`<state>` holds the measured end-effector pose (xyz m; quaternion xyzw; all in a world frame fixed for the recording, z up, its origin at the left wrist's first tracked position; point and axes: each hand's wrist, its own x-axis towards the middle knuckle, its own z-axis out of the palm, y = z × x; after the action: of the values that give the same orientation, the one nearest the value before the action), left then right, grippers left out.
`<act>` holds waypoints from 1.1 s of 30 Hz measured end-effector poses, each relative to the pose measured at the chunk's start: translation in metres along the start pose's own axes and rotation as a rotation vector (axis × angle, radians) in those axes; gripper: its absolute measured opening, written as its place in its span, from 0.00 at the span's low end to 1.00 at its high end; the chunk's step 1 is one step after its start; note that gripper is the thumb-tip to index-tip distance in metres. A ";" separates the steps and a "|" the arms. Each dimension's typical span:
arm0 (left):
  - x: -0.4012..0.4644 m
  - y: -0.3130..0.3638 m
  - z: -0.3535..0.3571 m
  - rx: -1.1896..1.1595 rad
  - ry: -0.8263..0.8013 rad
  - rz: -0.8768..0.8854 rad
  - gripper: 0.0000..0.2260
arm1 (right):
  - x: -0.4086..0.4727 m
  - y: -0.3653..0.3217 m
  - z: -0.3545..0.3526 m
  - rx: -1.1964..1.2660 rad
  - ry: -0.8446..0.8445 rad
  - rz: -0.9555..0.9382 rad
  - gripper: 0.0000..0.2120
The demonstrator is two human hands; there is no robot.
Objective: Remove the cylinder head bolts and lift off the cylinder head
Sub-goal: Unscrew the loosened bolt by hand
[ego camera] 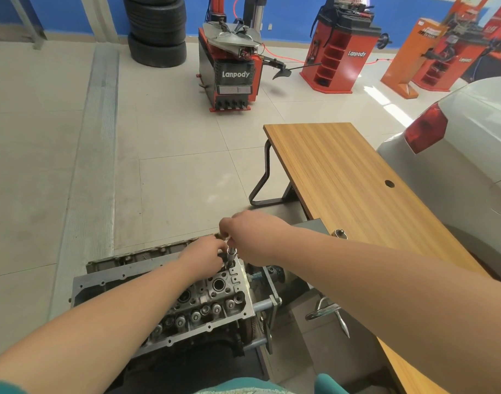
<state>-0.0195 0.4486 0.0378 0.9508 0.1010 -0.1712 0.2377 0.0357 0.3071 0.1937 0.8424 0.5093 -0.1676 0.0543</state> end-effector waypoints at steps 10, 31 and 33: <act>0.008 -0.004 0.019 0.007 -0.079 -0.057 0.07 | -0.017 0.013 -0.025 0.080 0.184 0.057 0.11; -0.049 -0.076 -0.008 -0.440 0.321 -0.214 0.09 | -0.002 -0.012 -0.009 0.125 0.220 -0.027 0.11; -0.058 -0.084 -0.004 -0.430 0.303 -0.231 0.08 | 0.003 -0.019 -0.006 0.121 0.211 -0.041 0.11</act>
<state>-0.0948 0.5172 0.0281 0.8755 0.2769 -0.0277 0.3951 0.0214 0.3205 0.1994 0.8464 0.5184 -0.1097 -0.0539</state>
